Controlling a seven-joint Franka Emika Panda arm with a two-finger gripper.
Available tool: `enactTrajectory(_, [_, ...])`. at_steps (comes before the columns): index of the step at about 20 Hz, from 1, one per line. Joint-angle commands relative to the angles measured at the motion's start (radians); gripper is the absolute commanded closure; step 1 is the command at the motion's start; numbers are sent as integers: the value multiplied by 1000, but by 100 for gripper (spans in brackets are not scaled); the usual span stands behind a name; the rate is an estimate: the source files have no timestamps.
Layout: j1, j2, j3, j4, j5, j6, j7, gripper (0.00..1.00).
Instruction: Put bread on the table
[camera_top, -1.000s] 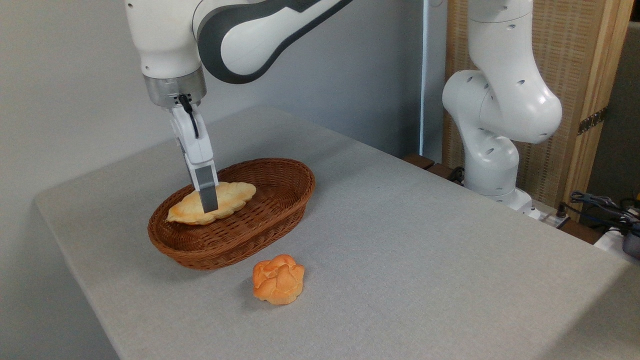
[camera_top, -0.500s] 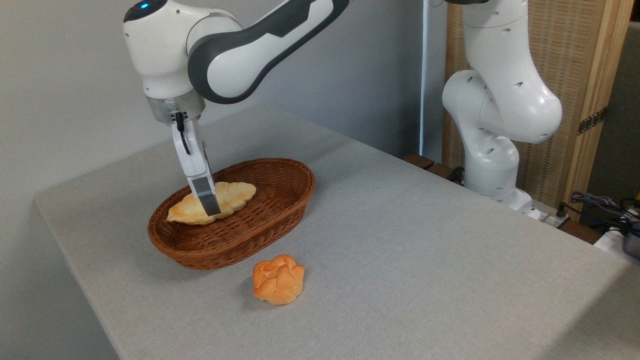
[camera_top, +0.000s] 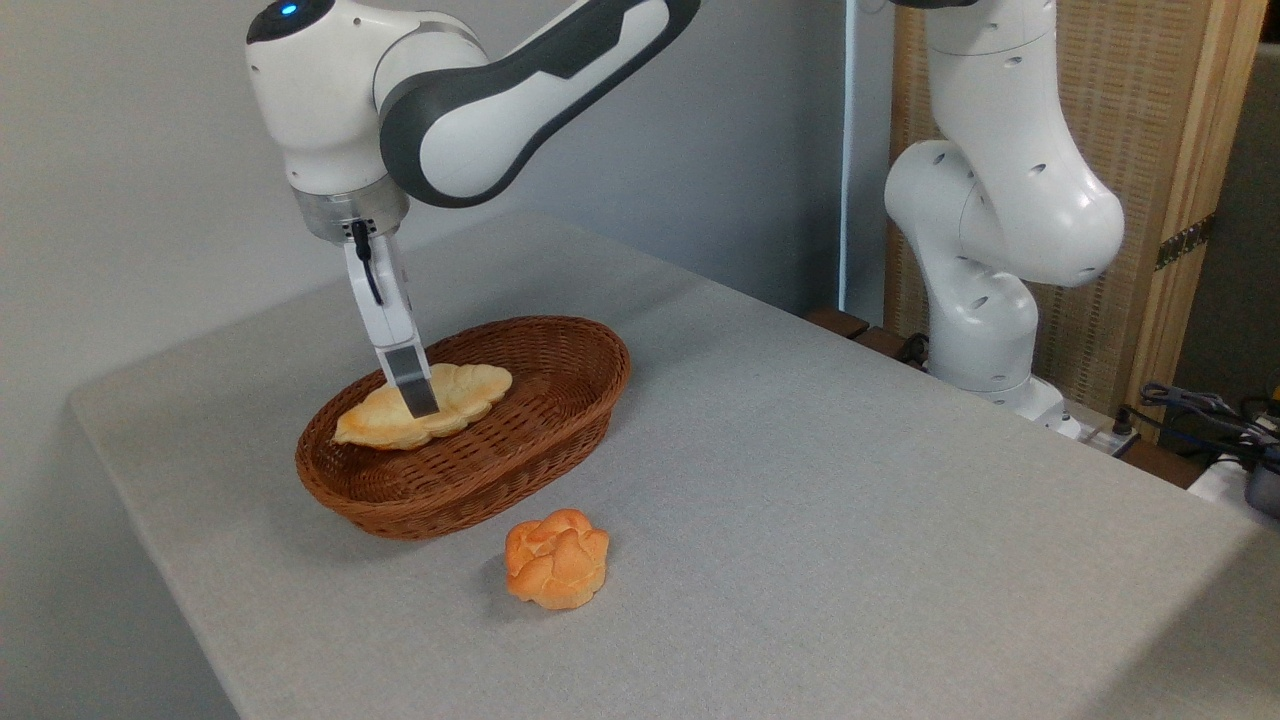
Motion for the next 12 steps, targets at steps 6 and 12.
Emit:
enactTrajectory(6, [3,8,1,-5,-10,-13,25,0])
enactTrajectory(12, [3,47,3,-8,43,-13,25,0])
